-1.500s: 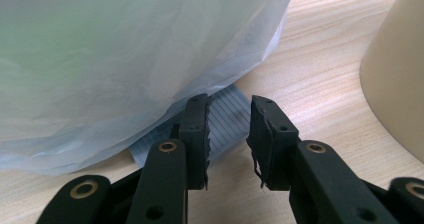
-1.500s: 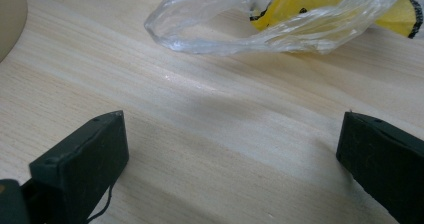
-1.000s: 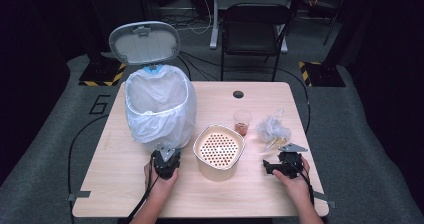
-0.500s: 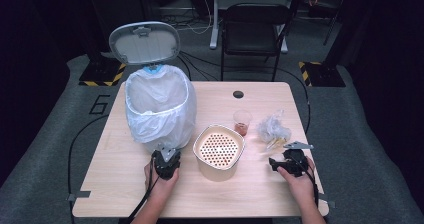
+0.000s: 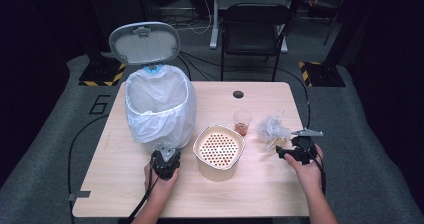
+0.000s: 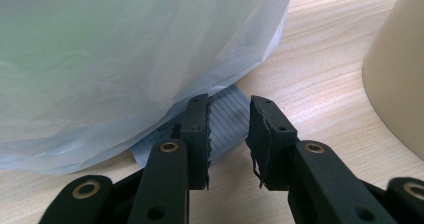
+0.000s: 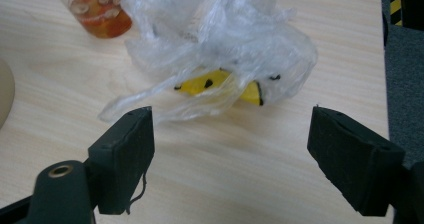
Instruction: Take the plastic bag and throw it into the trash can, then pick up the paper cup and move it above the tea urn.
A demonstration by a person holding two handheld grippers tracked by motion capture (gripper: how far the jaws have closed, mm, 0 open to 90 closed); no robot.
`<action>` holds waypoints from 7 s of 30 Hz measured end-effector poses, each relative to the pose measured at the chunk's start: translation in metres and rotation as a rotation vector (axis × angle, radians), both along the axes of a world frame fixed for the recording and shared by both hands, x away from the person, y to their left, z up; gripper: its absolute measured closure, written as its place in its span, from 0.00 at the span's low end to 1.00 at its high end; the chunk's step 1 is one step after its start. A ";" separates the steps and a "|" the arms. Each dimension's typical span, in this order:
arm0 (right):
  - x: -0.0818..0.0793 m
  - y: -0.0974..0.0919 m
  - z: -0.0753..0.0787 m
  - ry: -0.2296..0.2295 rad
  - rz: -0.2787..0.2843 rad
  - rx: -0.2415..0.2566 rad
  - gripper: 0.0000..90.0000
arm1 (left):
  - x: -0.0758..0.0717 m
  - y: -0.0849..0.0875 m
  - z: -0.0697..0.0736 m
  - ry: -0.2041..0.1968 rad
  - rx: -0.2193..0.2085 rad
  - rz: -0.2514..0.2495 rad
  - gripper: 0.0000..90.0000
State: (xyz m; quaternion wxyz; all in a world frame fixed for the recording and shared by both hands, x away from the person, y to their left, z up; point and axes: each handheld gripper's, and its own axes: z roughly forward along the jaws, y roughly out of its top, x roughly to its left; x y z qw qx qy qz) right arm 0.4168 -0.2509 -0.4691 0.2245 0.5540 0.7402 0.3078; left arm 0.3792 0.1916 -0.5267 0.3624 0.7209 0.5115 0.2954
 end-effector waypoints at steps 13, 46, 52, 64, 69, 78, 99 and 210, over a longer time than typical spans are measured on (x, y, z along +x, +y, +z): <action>0.035 0.002 0.033 -0.024 0.001 0.015 0.15 | 0.000 0.001 0.001 -0.004 0.023 -0.007 0.78; 0.098 0.042 -0.012 0.064 -0.019 0.016 0.06 | 0.000 0.001 0.000 0.010 -0.004 -0.005 0.78; 0.099 0.038 -0.021 0.073 -0.048 0.020 0.08 | 0.000 0.001 0.000 0.005 -0.007 -0.001 0.78; 0.097 0.034 -0.037 0.077 -0.076 0.035 0.17 | 0.000 0.002 0.000 0.001 -0.011 -0.003 0.78; 0.096 0.035 -0.041 0.081 -0.067 0.004 0.21 | 0.000 0.002 0.000 0.004 -0.002 -0.006 0.78; 0.092 0.030 -0.042 0.057 -0.056 -0.009 0.53 | 0.000 0.001 0.000 0.006 -0.005 -0.003 0.78; 0.083 0.031 -0.024 0.051 0.014 0.065 0.85 | 0.000 0.000 0.000 -0.001 -0.003 0.002 0.78; 0.049 0.280 0.220 -0.258 0.651 0.159 0.85 | 0.000 0.001 0.002 0.006 0.029 -0.013 0.78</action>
